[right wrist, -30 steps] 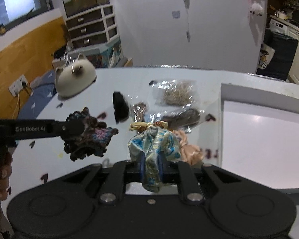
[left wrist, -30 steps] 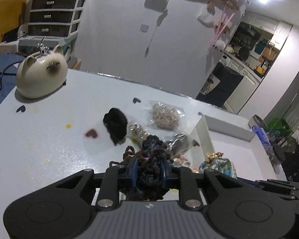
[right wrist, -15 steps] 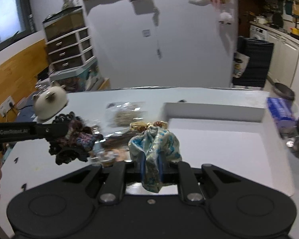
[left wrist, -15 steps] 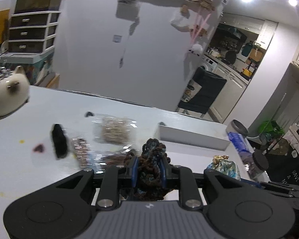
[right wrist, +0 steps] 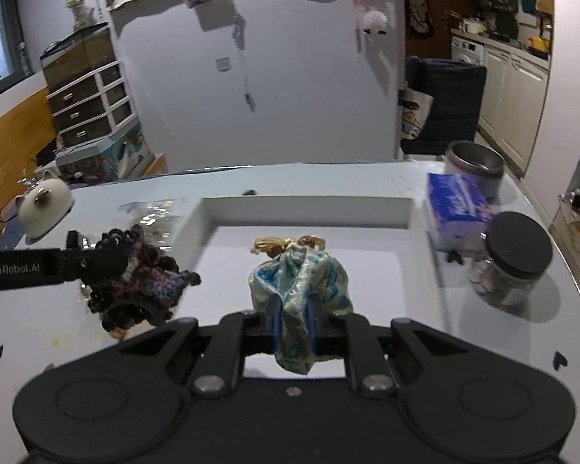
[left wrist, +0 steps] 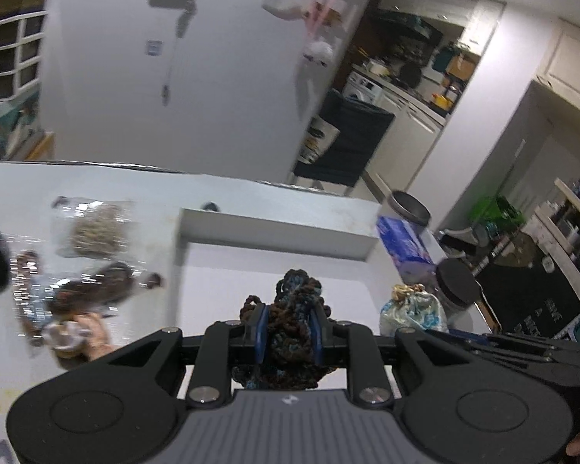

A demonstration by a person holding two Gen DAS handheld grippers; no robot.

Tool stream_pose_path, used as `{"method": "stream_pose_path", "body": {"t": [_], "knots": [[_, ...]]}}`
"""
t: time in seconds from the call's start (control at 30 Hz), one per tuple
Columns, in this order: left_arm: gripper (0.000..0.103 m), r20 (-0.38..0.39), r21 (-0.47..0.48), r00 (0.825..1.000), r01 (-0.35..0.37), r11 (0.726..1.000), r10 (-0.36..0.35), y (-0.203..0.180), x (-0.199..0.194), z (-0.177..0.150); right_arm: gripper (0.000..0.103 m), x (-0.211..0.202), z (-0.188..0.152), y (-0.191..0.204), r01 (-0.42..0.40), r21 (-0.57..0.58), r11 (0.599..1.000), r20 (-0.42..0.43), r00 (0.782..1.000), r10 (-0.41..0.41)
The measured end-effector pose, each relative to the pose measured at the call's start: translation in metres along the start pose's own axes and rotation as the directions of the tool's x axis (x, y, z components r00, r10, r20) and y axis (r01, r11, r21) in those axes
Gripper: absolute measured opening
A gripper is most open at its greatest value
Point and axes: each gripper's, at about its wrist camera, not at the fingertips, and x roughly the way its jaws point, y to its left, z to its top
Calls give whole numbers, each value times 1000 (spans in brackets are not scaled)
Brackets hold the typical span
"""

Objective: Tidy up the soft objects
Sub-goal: 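Lift both held items and carry them toward the white tray, then lower both items into the white tray and open both tools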

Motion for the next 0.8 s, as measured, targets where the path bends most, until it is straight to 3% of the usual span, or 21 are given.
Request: {"method": "stream_pose_path", "body": {"t": [0.27, 0.8], "knots": [[24, -91, 62, 995, 49, 997, -43, -44, 44, -5, 15, 5, -6, -52, 16, 73, 997, -37, 999, -13], [24, -233, 141, 972, 22, 990, 12, -68, 101, -25, 15, 37, -17, -89, 16, 141, 990, -147, 989, 5]]}}
